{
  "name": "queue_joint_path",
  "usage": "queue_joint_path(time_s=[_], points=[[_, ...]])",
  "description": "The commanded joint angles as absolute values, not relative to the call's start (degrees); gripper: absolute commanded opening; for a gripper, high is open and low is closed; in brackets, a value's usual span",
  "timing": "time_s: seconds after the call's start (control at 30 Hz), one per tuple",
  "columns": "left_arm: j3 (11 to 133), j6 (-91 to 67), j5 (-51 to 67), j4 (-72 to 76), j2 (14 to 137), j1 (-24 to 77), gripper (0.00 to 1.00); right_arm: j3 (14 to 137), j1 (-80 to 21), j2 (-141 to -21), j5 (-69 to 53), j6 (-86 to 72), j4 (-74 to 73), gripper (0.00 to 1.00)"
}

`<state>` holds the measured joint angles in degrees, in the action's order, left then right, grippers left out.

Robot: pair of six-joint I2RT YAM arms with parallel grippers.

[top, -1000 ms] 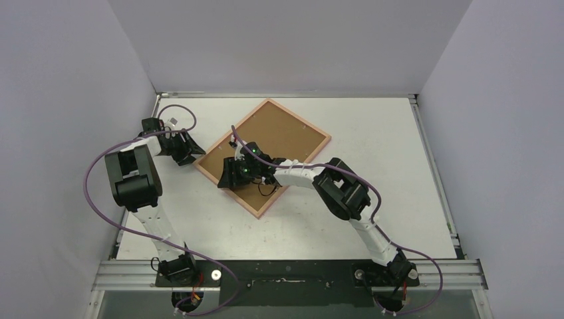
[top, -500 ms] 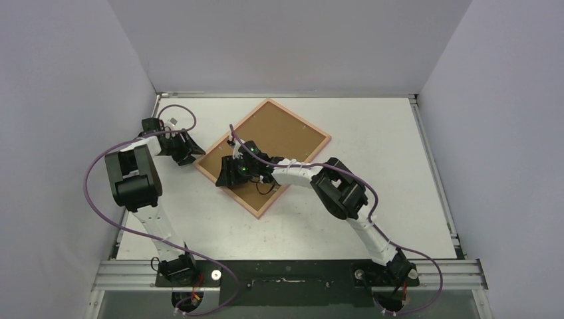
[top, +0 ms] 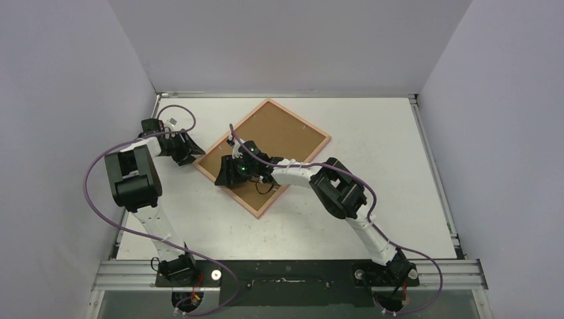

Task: Put the photo into the frame
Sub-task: Install the photo frame at the center of the board.

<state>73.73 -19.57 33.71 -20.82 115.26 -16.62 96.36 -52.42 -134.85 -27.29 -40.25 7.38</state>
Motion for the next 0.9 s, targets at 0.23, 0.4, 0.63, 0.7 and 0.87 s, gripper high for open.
queue_joint_path(time_s=[0.23, 0.4, 0.63, 0.7, 0.87], points=[[73.60, -19.45, 33.58, -21.19, 113.66, -16.52, 0.48, 94.73, -52.34, -134.59, -26.19, -41.50, 11.04, 0.46], [77.61, -18.25, 33.40, -23.50, 113.60, -16.52, 0.50, 90.90, -49.21, -126.64, -27.52, -45.78, 17.87, 0.49], [83.85, -16.92, 34.94, -24.87, 115.37, -16.36, 0.56, 84.54, -42.46, -117.83, -27.62, -52.32, 23.02, 0.53], [85.54, -16.66, 35.90, -25.14, 116.67, -16.28, 0.58, 83.42, -40.47, -115.85, -25.52, -51.38, 17.96, 0.53], [90.70, -15.53, 37.47, -27.17, 119.99, -14.26, 0.60, 80.81, -35.31, -109.20, -14.96, -46.24, -0.16, 0.56]])
